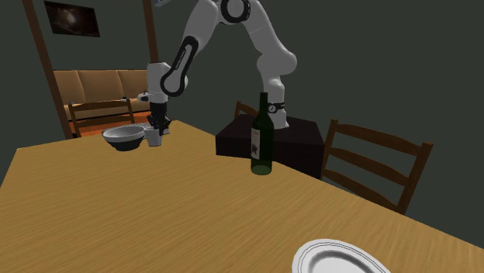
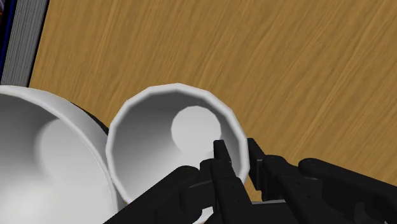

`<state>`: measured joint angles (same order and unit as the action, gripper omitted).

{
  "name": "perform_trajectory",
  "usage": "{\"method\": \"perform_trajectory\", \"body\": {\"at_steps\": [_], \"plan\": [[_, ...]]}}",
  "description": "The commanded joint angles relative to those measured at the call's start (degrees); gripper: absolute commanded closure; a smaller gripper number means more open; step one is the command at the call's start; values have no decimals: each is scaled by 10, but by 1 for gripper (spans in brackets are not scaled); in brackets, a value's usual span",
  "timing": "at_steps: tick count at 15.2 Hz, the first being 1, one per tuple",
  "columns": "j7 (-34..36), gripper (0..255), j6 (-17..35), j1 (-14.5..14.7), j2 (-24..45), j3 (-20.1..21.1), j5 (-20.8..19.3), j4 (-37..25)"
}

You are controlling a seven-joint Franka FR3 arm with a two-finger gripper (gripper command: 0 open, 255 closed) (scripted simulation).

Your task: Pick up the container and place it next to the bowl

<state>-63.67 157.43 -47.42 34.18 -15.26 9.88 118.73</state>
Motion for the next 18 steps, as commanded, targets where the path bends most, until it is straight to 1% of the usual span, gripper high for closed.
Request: {"method": "perform_trajectory", "body": {"at_steps": [1,9,10,15,18], "plan": [[-4,255,12,-6,16,6,5,-5],[-4,255,12,-6,16,6,5,-5],[-4,0,12,-6,16,6,5,-5],[-4,0,12,-6,16,6,5,-5],[8,0,-23,14,-40,-15,-12,17]]}}
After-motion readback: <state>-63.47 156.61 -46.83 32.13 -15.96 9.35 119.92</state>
